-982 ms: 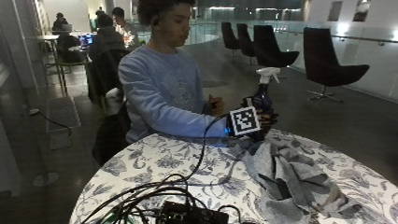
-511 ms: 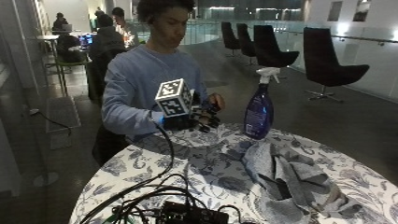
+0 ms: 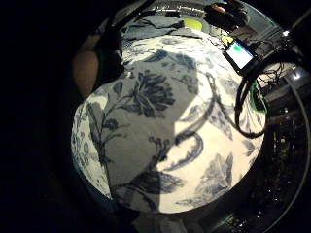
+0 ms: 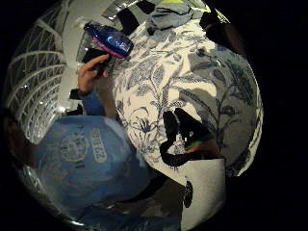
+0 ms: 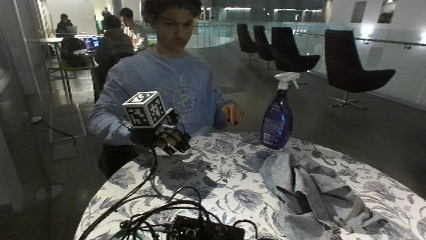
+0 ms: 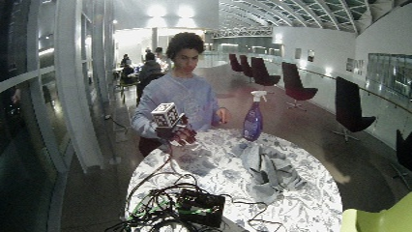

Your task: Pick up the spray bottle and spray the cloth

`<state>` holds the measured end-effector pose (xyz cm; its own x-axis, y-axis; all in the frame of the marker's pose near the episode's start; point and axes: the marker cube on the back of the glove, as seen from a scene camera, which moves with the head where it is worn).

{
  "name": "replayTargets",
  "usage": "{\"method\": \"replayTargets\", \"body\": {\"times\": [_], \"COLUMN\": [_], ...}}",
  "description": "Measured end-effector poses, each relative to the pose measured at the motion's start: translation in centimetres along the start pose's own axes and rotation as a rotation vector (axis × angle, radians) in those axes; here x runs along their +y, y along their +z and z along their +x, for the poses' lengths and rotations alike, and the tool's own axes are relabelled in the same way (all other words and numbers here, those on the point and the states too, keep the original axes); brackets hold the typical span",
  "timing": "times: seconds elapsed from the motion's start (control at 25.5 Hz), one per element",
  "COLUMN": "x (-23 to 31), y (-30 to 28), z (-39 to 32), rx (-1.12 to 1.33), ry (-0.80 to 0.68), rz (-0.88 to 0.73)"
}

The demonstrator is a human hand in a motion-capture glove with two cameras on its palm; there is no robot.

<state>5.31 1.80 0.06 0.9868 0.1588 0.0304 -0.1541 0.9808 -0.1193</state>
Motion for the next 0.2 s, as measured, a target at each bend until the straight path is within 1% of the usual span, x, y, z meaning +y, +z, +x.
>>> {"method": "replayTargets", "body": {"times": [0.2], "x": [0.54], "y": [0.02], "z": [0.77], "rx": [0.005], "ry": [0.009], "rz": [-0.011]}}
